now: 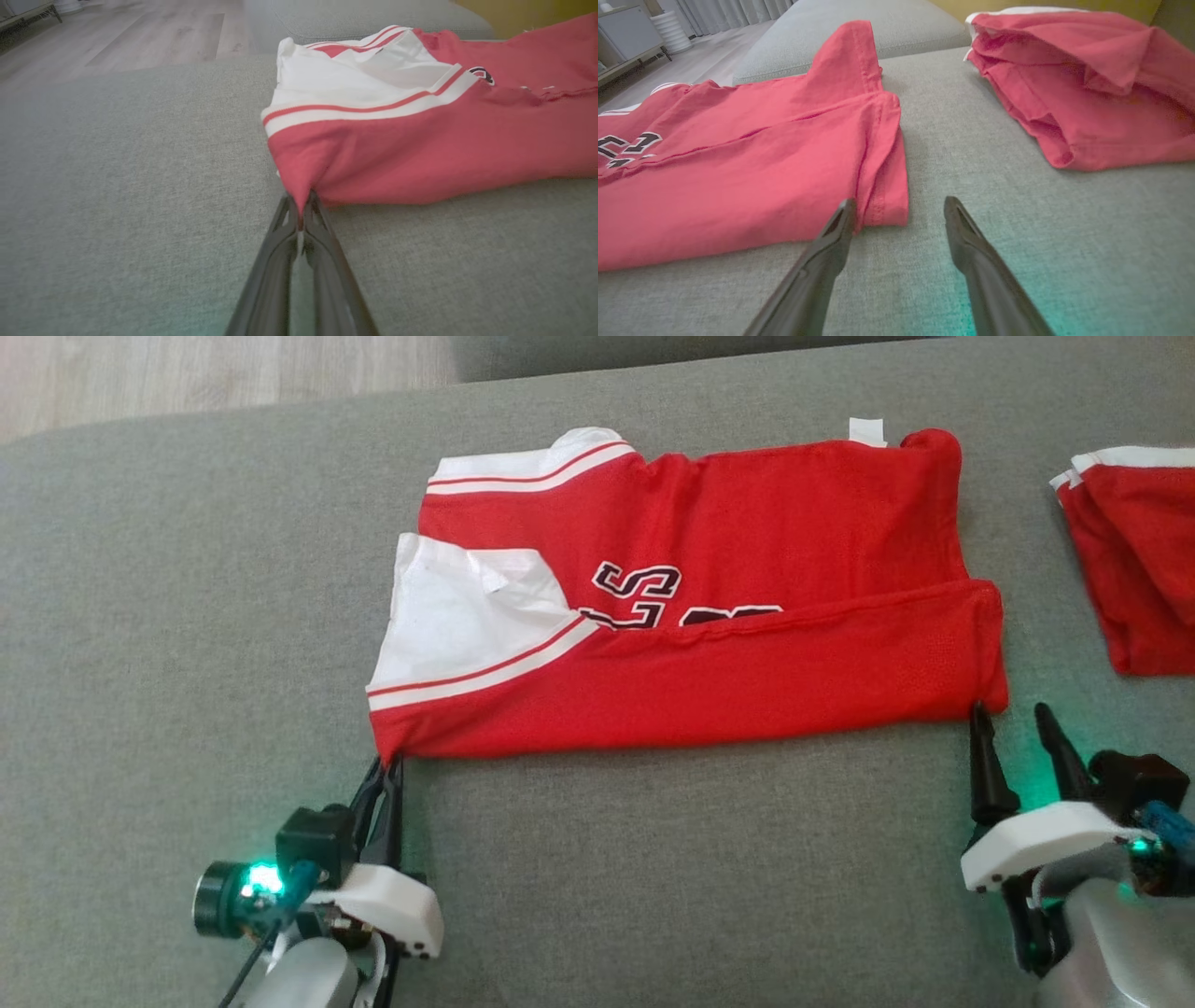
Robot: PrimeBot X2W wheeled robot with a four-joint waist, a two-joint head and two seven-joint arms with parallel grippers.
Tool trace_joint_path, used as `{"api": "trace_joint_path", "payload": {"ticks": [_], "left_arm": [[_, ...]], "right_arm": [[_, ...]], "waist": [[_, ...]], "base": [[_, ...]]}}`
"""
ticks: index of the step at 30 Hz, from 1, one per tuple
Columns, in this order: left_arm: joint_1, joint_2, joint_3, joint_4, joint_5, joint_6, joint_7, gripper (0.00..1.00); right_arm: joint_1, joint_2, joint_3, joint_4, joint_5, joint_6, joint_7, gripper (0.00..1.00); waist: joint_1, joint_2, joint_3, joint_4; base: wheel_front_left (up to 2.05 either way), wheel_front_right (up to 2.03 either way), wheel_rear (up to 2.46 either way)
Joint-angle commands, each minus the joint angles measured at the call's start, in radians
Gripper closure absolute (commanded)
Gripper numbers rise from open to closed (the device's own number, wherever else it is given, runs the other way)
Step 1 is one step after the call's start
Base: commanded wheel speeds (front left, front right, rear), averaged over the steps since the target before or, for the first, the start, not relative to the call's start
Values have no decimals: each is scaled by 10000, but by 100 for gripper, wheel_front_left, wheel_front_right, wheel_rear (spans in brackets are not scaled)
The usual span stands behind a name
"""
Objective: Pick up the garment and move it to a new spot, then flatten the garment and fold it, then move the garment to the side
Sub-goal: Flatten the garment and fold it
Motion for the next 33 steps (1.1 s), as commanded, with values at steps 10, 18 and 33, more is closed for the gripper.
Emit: {"api": "trace_joint_path", "payload": {"ticks": [10, 18, 33], "left_arm": [[-230, 490, 405, -630, 11, 8, -341, 100], [72, 609, 430, -963, -65, 44, -500, 100], [400, 901, 431, -1685, -157, 145, -470, 100]], "right_arm": [[-1243, -702, 1447, 1225, 1658, -9, 173, 100], [-988, -1267, 1985, 1201, 2353, -9, 9, 100], [-1133, -1783, 3303, 997, 4316, -9, 521, 0]], "waist": [[1, 0, 17, 36], [1, 0, -126, -19], [1, 0, -111, 116]], "base": [[0, 0, 0], [0, 0, 0], [0, 0, 0]]}}
